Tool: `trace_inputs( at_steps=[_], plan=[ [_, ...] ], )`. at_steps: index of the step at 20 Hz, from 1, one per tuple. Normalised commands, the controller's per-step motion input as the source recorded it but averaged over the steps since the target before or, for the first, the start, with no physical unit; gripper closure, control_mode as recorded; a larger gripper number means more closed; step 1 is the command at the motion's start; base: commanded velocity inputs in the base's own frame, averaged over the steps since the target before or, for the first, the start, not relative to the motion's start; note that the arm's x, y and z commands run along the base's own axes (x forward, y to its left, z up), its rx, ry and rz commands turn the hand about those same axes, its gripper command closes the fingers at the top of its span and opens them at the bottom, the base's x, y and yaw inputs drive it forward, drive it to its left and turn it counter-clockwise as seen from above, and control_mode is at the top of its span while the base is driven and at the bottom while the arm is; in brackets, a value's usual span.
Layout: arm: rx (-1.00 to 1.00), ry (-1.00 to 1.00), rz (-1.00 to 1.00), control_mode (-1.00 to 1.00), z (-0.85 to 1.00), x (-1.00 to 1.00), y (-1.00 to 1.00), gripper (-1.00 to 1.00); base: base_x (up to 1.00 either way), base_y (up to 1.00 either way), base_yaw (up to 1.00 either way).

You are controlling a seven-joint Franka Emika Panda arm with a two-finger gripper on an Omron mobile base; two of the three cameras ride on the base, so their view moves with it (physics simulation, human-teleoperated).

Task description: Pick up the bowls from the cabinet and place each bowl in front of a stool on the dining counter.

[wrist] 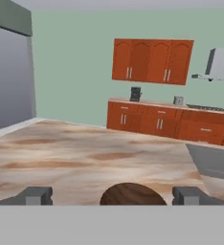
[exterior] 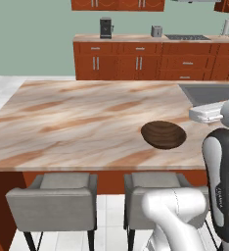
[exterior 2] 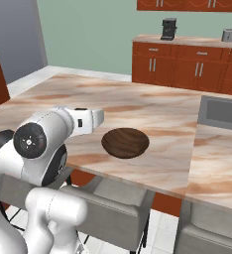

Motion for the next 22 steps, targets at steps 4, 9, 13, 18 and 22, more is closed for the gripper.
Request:
trace_inputs(
  at_steps=[4,9,13,18,22],
  plan=[
    [0.00,0.00,0.00,1.00,0.00,0.00,0.00,-1.00,0.04,0.16,-0.01],
    [0.00,0.00,0.00,1.00,0.00,0.00,0.00,-1.00,-0.08,0.89,0.00],
    [0.00,0.00,0.00,1.00,0.00,0.00,0.00,-1.00,-0.21,1.00,0.00],
    [0.00,0.00,0.00,1.00,0.00,0.00,0.00,-1.00,-0.08,1.00,0.00],
    [0.00,0.00,0.00,1.00,0.00,0.00,0.00,-1.00,0.00,1.00,0.00]
  ],
)
